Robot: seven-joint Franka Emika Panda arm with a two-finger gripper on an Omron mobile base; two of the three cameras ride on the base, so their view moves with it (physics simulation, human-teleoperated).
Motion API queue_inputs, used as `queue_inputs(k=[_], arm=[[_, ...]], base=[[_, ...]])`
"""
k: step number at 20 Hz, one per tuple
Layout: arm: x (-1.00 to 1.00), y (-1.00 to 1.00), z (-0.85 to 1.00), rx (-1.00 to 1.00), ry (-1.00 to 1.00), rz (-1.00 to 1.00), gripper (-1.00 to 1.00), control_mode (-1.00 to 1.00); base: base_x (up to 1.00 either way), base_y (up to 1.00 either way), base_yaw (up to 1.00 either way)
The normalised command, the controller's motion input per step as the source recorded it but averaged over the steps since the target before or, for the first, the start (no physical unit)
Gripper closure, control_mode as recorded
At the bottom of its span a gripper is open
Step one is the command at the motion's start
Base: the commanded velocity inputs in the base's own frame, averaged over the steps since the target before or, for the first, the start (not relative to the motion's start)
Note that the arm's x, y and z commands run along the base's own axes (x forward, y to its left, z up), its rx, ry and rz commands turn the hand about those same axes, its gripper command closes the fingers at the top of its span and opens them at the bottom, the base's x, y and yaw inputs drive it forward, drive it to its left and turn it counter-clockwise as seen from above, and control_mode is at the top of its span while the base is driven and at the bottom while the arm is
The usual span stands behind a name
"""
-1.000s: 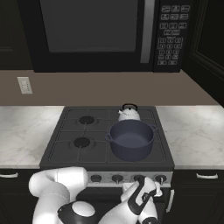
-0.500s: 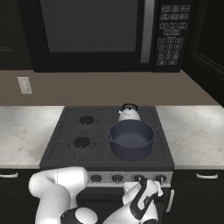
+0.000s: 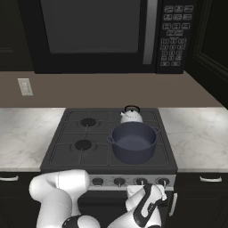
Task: Pick the kettle from the cabinet and place it on a stove burner. Then pick the pot from the counter and place it on another stove burner. Finally, turn both burners on.
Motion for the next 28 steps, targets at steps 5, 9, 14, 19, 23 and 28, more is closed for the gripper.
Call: queue_inputs(k=[5, 9, 14, 19, 23, 28], arm=[[0.0, 0.0, 0.0, -0.13, 0.0, 0.0, 1.0, -1.0], [0.0, -0.01, 0.0, -0.21, 0.0, 0.0, 1.0, -1.0], [0.0, -0.03, 0.0, -0.21, 0.0, 0.01, 1.0, -1.0], [0.0, -0.05, 0.0, -0.2, 0.0, 0.02, 1.0, -1.0], [0.0, -0.05, 0.0, -0.21, 0.0, 0.01, 1.0, -1.0], [0.0, -0.01, 0.0, -0.24, -0.01, 0.02, 1.0, -1.0]], base=[[0.0, 0.0, 0.0], [0.0, 0.0, 0.0], [0.0, 0.0, 0.0], [0.0, 0.0, 0.0], [0.0, 0.0, 0.0], [0.0, 0.0, 0.0]])
